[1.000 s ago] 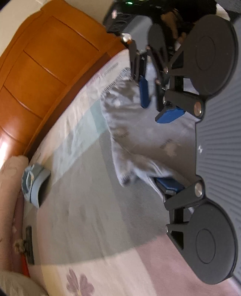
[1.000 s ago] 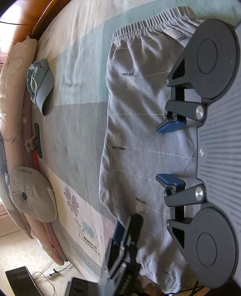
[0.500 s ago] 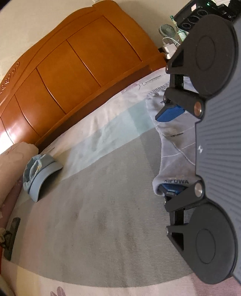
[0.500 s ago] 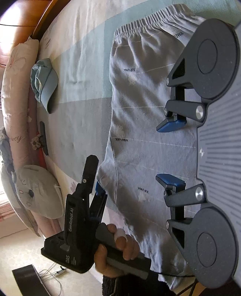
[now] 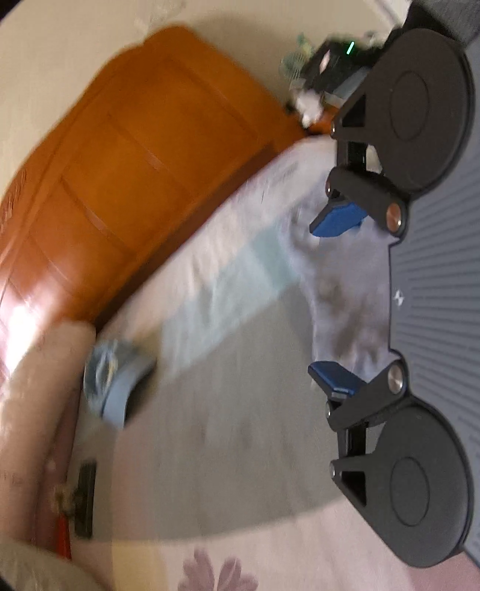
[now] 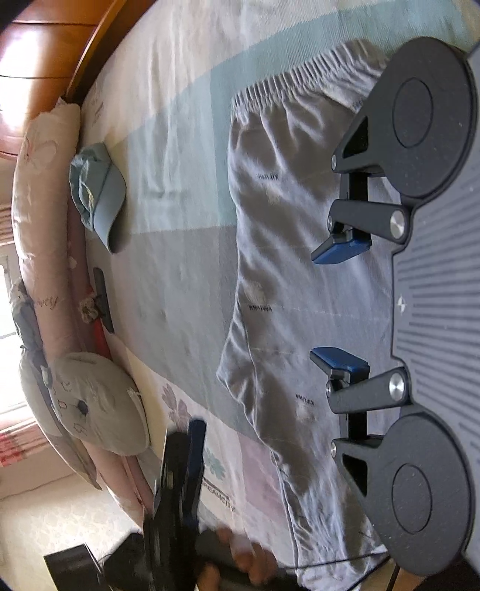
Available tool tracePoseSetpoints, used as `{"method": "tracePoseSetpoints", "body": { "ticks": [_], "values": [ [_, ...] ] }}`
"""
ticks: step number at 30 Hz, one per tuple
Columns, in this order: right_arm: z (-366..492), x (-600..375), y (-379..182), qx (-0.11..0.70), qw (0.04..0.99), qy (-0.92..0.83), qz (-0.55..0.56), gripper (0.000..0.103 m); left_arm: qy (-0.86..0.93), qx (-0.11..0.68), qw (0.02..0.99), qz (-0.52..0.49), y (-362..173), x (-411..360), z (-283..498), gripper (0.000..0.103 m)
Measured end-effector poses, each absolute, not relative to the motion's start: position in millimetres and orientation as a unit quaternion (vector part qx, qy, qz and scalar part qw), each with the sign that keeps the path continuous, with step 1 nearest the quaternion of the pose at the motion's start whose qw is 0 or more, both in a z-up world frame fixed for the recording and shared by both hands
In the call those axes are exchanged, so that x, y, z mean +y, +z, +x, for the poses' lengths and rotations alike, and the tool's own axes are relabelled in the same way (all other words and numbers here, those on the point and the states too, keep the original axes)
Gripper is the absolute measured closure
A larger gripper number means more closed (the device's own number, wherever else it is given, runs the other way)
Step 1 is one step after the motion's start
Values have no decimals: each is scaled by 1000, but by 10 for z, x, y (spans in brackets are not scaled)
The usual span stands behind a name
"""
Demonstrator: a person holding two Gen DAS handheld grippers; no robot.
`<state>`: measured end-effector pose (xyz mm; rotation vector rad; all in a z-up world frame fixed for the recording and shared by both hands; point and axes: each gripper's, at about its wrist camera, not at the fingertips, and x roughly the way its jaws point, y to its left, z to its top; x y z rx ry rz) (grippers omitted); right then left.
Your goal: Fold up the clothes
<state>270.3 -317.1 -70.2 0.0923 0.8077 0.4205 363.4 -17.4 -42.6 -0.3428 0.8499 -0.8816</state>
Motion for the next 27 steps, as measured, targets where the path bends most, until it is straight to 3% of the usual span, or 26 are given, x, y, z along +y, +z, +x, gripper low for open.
{"method": "tracePoseSetpoints", "body": {
  "ticks": [9,19,27],
  "values": [
    [2505,-3567,-696,390,914,113,-18,40,-365,451,805,-127,-921,-516,3692,31],
    [2289,-3359,-724,390,906,155,-58,39,-332,404,851,-51,-391,-383,3346,31],
    [2278,-2909,-897,397,892,197,-92,29,-248,412,877,-17,-119,136,2806,30]
  ]
}}
